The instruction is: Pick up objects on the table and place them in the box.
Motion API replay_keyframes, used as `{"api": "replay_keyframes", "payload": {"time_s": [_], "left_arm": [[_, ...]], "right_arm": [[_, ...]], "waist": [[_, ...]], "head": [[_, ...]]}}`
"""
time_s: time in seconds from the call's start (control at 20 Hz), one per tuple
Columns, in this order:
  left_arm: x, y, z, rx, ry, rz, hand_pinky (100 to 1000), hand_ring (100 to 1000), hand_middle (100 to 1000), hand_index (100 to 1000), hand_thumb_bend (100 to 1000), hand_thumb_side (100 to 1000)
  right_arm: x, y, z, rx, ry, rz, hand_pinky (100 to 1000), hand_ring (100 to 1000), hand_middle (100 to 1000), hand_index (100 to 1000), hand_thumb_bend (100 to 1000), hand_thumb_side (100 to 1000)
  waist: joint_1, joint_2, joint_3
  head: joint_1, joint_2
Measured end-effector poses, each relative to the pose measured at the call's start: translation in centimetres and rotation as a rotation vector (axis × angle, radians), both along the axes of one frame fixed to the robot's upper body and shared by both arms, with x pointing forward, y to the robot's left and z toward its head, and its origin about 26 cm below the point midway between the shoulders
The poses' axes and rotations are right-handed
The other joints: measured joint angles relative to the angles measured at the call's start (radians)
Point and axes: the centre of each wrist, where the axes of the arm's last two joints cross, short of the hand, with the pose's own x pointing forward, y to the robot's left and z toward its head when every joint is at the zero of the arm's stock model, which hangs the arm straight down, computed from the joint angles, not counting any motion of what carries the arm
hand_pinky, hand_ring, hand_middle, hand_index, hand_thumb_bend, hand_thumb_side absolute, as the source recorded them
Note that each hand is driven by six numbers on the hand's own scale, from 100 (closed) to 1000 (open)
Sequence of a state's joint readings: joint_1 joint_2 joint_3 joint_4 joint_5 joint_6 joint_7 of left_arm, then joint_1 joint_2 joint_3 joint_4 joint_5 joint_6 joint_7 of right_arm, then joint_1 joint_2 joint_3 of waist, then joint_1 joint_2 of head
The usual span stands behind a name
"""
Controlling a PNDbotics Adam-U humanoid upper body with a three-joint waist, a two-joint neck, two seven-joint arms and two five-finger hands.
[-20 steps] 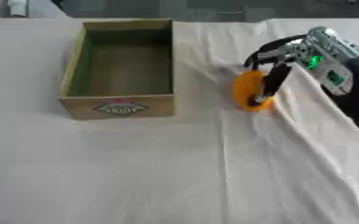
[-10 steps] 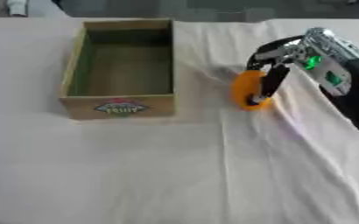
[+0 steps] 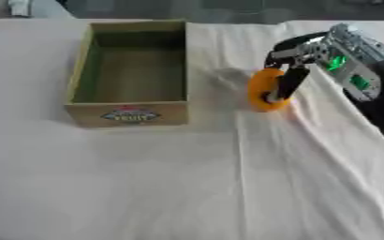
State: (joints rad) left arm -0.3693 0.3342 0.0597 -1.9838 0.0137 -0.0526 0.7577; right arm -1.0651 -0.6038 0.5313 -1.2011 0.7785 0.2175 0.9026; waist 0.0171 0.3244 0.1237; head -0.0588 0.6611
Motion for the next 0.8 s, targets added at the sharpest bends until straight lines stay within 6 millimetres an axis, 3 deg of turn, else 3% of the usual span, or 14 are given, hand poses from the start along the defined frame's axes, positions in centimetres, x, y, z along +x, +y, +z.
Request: {"api": "replay_keyframes", "payload": {"time_s": [0.3, 0.35, 0.5, 0.65, 0.8], "left_arm": [[0.0, 0.0, 0.0, 0.001, 0.000, -0.001, 666, 696, 656, 878, 100, 898], [0.0, 0.0, 0.0, 0.001, 0.000, -0.001, 666, 696, 656, 878, 100, 898], [0.0, 0.0, 0.0, 0.001, 0.000, -0.001, 666, 696, 654, 879, 100, 896], [0.0, 0.0, 0.0, 0.001, 0.000, -0.001, 666, 696, 654, 879, 100, 899], [0.0, 0.0, 0.0, 0.001, 0.000, -0.002, 665, 696, 653, 879, 100, 901]], "right_arm": [[-0.3, 0.3, 0.3, 0.042, 0.007, 0.009, 791, 868, 529, 605, 100, 199], [-0.4, 0.3, 0.5, 0.049, 0.006, 0.009, 788, 862, 525, 601, 100, 203], [-0.7, 0.5, 0.9, 0.067, -0.005, 0.004, 787, 858, 535, 612, 100, 361], [-1.1, 0.7, 1.4, 0.078, -0.025, 0.003, 793, 860, 555, 631, 100, 398], [-1.5, 0.9, 2.0, 0.086, -0.045, 0.003, 787, 851, 541, 615, 100, 379]], "waist": [[0.000, 0.000, 0.000], [0.000, 0.000, 0.000], [0.000, -0.005, 0.000], [0.000, -0.009, -0.001], [0.000, -0.011, -0.001]], "head": [[0.000, 0.000], [0.000, -0.001], [0.000, -0.003], [0.001, -0.003], [0.001, -0.004]]}}
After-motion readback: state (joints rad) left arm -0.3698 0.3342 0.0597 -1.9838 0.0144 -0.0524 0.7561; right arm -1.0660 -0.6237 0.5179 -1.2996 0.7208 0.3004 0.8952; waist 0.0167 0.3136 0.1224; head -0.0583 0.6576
